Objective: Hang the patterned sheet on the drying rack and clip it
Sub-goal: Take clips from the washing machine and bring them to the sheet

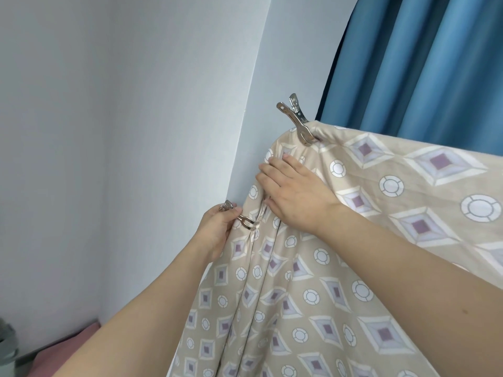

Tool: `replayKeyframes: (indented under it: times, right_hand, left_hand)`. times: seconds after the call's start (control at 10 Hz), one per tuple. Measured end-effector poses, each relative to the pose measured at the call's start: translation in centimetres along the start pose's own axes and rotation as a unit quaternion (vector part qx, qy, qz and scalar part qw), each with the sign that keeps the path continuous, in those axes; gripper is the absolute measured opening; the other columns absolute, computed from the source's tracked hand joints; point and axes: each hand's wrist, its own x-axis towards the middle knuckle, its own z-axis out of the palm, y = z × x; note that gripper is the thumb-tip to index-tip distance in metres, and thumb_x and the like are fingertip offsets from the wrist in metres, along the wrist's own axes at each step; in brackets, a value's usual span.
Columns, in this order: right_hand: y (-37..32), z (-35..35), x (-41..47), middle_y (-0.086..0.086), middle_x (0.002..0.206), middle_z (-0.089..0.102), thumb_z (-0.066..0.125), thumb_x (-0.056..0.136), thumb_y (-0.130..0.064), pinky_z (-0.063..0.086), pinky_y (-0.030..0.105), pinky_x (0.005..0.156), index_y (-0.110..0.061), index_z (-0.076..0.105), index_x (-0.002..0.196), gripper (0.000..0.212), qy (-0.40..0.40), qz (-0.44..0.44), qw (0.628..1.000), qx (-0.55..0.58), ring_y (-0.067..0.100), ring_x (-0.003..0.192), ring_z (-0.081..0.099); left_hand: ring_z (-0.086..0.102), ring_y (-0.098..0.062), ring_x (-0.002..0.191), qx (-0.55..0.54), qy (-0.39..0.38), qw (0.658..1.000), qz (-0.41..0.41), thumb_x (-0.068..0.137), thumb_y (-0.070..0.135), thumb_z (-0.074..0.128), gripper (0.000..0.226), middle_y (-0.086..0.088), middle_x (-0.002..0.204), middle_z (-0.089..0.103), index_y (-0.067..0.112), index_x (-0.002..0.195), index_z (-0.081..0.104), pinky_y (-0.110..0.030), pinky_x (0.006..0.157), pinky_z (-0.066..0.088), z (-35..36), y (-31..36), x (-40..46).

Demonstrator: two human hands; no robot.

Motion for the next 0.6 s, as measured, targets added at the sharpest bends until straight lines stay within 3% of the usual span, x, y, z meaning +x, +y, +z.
replayKeyframes:
  times: [0.1,0.2,0.3,0.4,0.5,0.6]
  right_hand:
    - [-0.4,-0.4,0.0,0.013,0.122,0.064,0.072,0.076,-0.032,0.042,0.047,0.105,-0.005,0.065,0.116,0.049,0.005,0.001,1.000,0.002,0.033,0.118,0.058]
    - [-0.4,-0.8,-0.1,0.014,0.125,0.062,0.068,0.079,-0.031,0.041,0.048,0.106,-0.005,0.064,0.118,0.047,-0.006,0.011,1.000,0.016,0.033,0.120,0.056]
    - [-0.8,-1.4,-0.1,0.013,0.127,0.061,0.047,0.087,-0.032,0.038,0.047,0.108,-0.005,0.062,0.119,0.044,-0.002,0.019,1.000,0.023,0.032,0.121,0.055]
    - [-1.0,-2.3,-0.4,0.013,0.129,0.060,0.040,0.089,-0.032,0.035,0.046,0.109,-0.005,0.061,0.121,0.047,-0.024,0.034,0.998,0.039,0.032,0.123,0.054]
    - [-1.2,-2.5,-0.4,0.013,0.137,0.054,0.053,0.089,-0.030,0.028,0.045,0.114,-0.005,0.054,0.131,0.049,-0.041,0.058,0.993,0.094,0.031,0.130,0.047]
    - [-0.7,-5.1,-0.7,0.007,0.141,0.050,0.051,0.094,-0.024,0.021,0.034,0.117,-0.010,0.045,0.140,0.049,-0.006,0.124,0.969,0.216,0.026,0.134,0.041]
  left_hand:
    - [0.065,-0.020,0.061,0.018,0.027,0.999,0.011,0.091,0.001,0.058,0.009,-0.012,0.076,0.066,0.007,0.084,0.060,-0.028,0.065,0.054,0.2,0.4,-0.1]
    - [0.056,-0.019,0.057,0.046,0.074,0.996,0.018,0.091,0.009,0.061,0.005,-0.011,0.073,0.059,0.007,0.089,0.057,-0.028,0.064,0.049,0.3,0.5,0.3]
    - [0.054,-0.017,0.071,0.172,0.170,0.967,0.080,0.092,0.026,0.063,0.024,0.003,0.078,0.055,0.010,0.107,0.054,-0.028,0.075,0.043,0.2,0.7,0.7]
    - [0.056,-0.019,0.095,0.308,0.222,0.910,0.167,0.096,0.031,0.054,0.036,0.004,0.100,0.060,0.011,0.124,0.048,-0.027,0.084,0.040,0.4,1.8,-0.7]
    - [0.056,-0.023,0.110,0.364,0.201,0.877,0.242,0.097,0.032,0.050,0.042,-0.005,0.124,0.056,0.009,0.131,0.044,-0.038,0.096,0.045,0.5,2.0,-1.2]
    - [0.048,-0.021,0.124,0.370,0.202,0.846,0.328,0.098,0.030,0.050,0.042,-0.006,0.133,0.052,0.007,0.133,0.045,-0.039,0.105,0.039,1.1,4.6,-2.4]
